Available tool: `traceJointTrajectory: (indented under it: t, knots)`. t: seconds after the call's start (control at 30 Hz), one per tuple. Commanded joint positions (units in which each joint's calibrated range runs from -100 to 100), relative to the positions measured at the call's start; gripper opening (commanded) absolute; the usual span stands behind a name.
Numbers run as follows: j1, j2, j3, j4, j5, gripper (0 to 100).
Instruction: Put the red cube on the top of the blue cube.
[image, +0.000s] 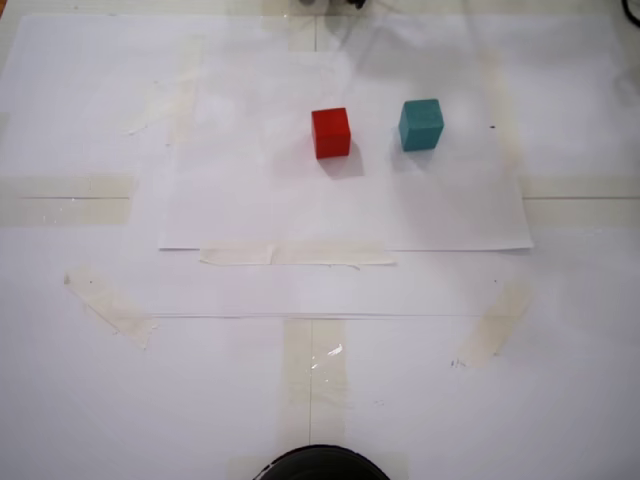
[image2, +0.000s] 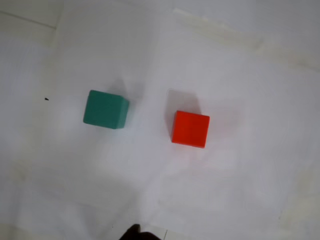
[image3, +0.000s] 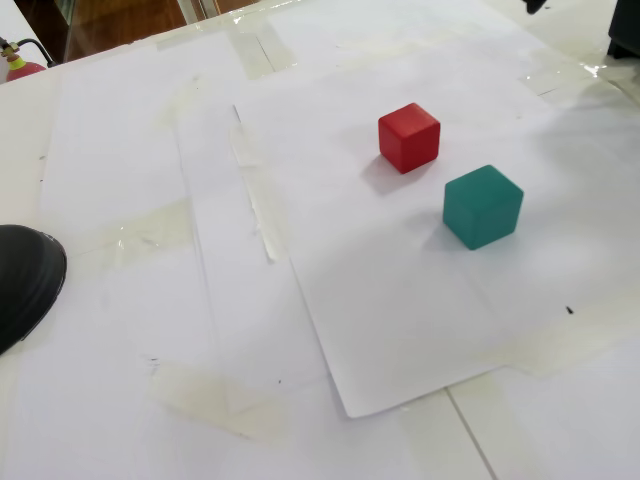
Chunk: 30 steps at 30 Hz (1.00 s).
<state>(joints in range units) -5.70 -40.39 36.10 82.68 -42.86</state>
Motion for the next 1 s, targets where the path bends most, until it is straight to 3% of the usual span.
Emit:
traceJointTrajectory:
  t: [0.0, 0.97]
  knots:
    - [-0.8, 0.6, -3.5, -1.8, -0.6, 1]
    - [-3.9, 4.2, -3.5, -3.1, -2.1, 1]
